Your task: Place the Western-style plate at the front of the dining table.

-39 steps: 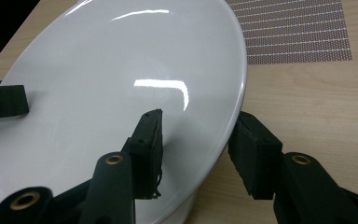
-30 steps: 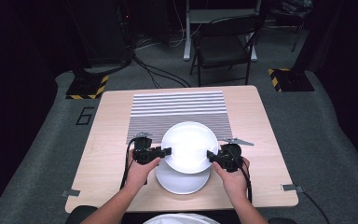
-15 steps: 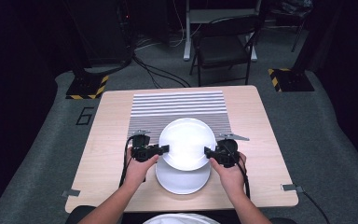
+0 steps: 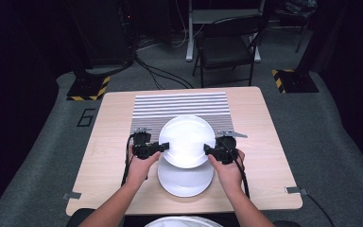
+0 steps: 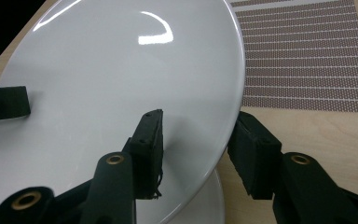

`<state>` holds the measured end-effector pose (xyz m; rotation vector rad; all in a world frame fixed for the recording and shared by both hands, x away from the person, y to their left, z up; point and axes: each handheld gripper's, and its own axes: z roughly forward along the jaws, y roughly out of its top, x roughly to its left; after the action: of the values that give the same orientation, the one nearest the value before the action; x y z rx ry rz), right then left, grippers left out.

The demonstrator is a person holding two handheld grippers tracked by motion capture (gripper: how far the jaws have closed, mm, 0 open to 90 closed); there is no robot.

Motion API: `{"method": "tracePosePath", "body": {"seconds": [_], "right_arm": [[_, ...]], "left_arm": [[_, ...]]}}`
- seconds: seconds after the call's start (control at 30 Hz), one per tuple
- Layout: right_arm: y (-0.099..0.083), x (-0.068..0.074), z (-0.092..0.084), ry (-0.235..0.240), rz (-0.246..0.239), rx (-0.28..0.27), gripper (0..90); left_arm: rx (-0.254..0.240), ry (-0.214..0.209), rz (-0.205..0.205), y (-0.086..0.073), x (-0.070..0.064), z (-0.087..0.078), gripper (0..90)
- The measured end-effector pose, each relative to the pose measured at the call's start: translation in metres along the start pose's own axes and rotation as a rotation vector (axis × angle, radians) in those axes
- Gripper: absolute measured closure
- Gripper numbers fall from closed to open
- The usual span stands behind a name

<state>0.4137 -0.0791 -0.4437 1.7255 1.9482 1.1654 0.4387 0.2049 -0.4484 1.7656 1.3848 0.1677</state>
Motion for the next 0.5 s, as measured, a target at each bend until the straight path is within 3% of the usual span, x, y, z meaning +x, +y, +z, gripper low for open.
{"method": "tracePosePath", "body": {"seconds": [0.5], "right_arm": [[0.014,0.003,0.013,-0.022,-0.005,-0.006,55.7]], "left_arm": [[-0.024,0.016,-0.014,0.014,0.006,0.005,58.2]]}}
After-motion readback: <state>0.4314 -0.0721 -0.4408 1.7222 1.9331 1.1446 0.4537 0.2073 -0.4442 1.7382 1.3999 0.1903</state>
